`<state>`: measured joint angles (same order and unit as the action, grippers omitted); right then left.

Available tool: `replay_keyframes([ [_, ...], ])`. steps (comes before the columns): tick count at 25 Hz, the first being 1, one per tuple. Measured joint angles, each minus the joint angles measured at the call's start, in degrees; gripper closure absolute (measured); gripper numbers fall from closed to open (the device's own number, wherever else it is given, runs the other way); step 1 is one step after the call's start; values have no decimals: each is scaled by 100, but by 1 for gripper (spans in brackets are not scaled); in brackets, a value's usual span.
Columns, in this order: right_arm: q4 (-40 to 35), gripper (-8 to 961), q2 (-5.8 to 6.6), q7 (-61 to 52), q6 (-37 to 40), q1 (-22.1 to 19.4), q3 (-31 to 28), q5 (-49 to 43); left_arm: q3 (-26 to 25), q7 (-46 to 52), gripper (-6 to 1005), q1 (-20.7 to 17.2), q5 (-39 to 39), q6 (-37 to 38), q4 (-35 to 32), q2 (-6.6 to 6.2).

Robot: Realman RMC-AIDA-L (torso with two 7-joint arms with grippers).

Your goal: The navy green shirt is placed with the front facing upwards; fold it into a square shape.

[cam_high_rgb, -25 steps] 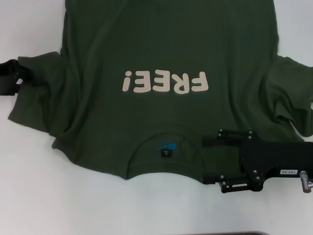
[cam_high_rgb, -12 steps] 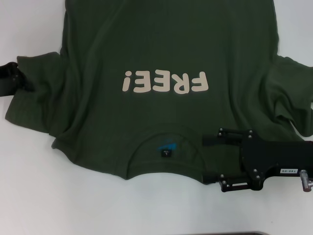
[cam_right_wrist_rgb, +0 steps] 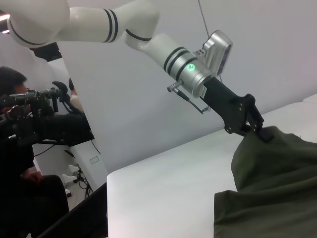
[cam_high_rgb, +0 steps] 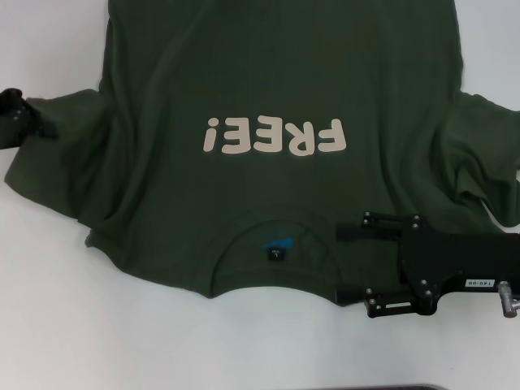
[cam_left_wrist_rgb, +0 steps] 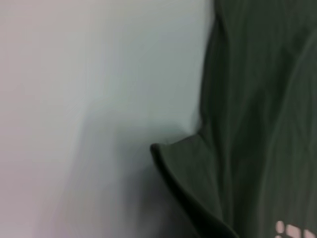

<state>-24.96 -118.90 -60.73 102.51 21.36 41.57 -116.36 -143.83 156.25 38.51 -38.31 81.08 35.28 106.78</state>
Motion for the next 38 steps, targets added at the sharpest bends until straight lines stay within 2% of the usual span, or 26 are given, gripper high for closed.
replay_keyframes([
  [6,0,77,0,0,-12,0,0,0,-225,-112,983,12,-255,366,126,38],
  [14,0,77,0,4,-13,-1,0,-10,-238,-116,982,92,-581,721,540,303],
  [23,0,77,0,52,-12,-1,0,-19,-244,-108,982,223,-1008,906,651,298],
  [26,0,78,0,53,-12,4,0,-12,-219,-112,982,284,-1093,893,648,335],
  [34,0,78,-14,53,-42,22,0,-6,-199,-113,983,478,-1114,365,503,640],
  [38,0,78,-25,53,-67,31,0,-9,-22,-86,983,547,-1100,-356,338,892],
])
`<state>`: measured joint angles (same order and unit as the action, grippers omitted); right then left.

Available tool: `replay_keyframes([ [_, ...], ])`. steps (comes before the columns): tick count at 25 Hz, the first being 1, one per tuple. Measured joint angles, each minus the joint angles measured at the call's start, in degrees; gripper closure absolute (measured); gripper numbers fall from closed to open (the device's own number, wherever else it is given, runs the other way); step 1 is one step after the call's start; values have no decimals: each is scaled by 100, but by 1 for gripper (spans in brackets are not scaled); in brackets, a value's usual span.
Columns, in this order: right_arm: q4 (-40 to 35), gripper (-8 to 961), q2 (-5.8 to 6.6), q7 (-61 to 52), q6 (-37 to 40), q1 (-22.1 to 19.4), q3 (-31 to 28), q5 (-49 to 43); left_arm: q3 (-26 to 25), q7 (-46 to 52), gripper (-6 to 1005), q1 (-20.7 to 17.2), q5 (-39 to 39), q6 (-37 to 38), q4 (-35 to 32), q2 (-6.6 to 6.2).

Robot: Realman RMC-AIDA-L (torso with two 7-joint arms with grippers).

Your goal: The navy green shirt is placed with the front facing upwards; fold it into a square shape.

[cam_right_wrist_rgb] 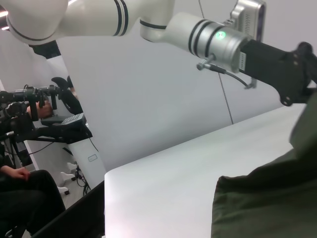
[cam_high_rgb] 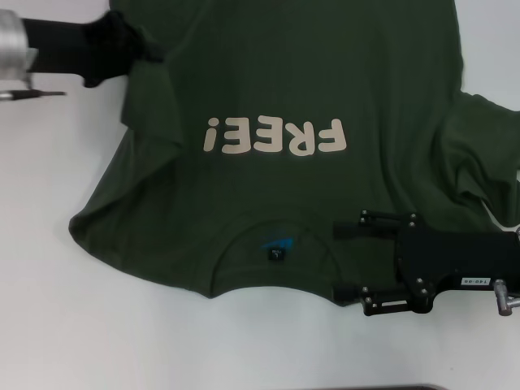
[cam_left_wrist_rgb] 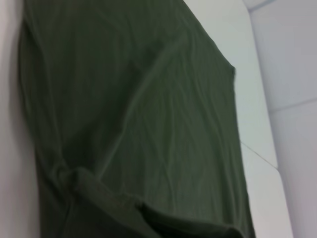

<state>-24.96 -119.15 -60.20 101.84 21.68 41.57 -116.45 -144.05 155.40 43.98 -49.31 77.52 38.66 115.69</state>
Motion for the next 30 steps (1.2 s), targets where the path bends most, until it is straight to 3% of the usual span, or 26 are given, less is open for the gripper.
replay_keyframes([
  [11,0,78,-11,-4,-66,-22,0,-4,279,-28,891,243,-16,-652,-325,185],
  [19,0,78,-11,-27,-128,-10,0,2,563,-68,816,253,33,-849,-489,207],
  [26,7,78,-10,-42,-174,-7,0,7,467,-54,681,213,-16,-790,-354,146],
  [30,2,78,-4,-43,-175,-25,-2,10,375,-79,588,142,-19,-535,-300,-25],
])
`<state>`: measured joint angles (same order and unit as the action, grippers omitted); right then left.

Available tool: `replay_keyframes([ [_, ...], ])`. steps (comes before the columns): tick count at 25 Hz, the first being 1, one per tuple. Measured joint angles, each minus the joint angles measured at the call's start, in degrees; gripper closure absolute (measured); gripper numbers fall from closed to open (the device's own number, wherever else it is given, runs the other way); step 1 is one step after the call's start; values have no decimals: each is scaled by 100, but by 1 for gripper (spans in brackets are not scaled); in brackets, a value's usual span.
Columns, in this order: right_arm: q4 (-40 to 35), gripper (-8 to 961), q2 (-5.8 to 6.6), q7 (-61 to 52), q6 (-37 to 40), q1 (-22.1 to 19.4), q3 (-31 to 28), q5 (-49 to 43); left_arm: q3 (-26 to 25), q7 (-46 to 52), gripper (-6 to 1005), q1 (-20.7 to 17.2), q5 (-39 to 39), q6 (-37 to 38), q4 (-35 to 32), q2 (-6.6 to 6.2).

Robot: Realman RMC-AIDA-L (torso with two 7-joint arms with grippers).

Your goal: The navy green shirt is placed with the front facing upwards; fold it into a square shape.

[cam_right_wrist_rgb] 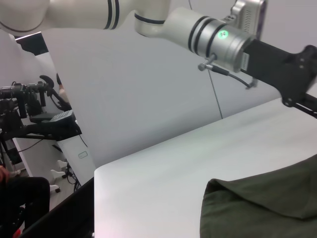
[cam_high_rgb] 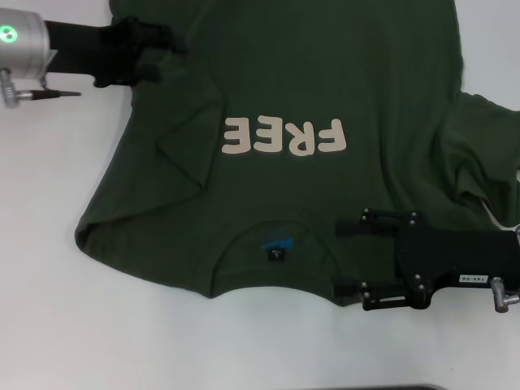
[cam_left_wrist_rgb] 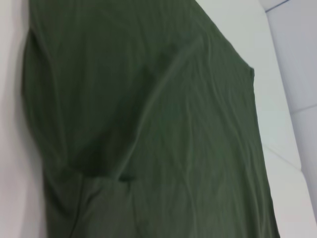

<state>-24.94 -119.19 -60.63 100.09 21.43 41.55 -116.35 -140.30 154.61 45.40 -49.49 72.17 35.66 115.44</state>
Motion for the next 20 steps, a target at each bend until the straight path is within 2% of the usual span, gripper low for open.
replay_keyframes([
  [3,-2,78,12,-1,0,1,-9,6,55,-27,496,-68,30,377,4,-135],
  [6,-3,78,20,-1,-6,22,-15,8,109,-73,392,-184,52,768,48,-178],
  [10,-3,78,28,-1,-25,32,-16,8,312,-95,254,-474,60,949,451,1],
  [12,-3,78,32,-1,-29,31,-16,8,466,-95,258,-611,71,921,697,120],
  [13,-3,78,33,-1,-31,27,-16,8,466,-95,259,-611,71,921,697,120],
  [14,-3,78,34,-1,-35,20,-18,9,630,-78,261,-691,76,790,801,221],
  [20,-3,78,37,-1,-67,8,-24,6,942,37,264,-688,173,431,753,326],
])
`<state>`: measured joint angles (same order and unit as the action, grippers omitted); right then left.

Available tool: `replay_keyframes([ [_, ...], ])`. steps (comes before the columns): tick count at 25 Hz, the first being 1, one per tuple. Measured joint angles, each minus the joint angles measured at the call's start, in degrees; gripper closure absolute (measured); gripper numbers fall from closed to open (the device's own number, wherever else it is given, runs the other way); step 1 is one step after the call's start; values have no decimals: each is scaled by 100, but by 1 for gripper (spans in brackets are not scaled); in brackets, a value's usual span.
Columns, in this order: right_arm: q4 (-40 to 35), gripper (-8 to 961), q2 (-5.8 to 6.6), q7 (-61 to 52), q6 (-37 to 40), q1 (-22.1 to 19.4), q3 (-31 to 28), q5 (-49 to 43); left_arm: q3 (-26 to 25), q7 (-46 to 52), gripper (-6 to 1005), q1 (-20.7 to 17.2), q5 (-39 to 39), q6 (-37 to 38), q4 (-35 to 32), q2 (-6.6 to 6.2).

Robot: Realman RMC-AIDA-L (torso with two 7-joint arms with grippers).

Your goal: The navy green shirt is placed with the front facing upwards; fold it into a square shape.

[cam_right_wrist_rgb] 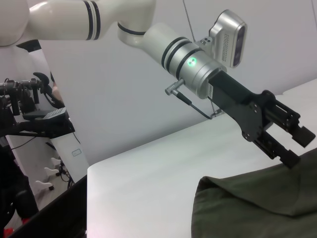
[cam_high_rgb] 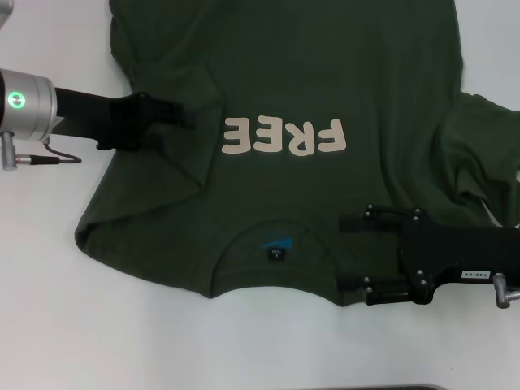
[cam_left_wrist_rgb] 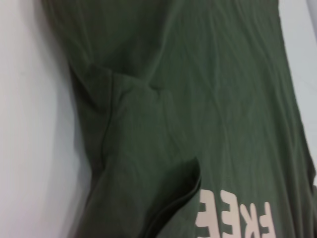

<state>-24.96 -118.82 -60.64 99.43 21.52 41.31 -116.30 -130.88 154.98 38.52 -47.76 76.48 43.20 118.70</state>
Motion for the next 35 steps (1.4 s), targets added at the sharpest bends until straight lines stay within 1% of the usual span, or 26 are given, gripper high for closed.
replay_keyframes([
  [5,0,78,0,0,-11,21,0,-2,6,99,264,51,231,-153,32,47],
  [13,0,79,0,0,-55,28,0,-2,19,218,263,162,539,-363,6,58],
  [18,-6,79,0,0,-56,28,0,1,20,279,263,217,712,-437,-23,99],
  [23,-9,79,0,0,-56,29,0,2,19,371,263,254,785,-467,-39,115],
  [35,-9,79,9,0,-82,28,0,2,20,384,264,319,795,-404,-40,209],
])
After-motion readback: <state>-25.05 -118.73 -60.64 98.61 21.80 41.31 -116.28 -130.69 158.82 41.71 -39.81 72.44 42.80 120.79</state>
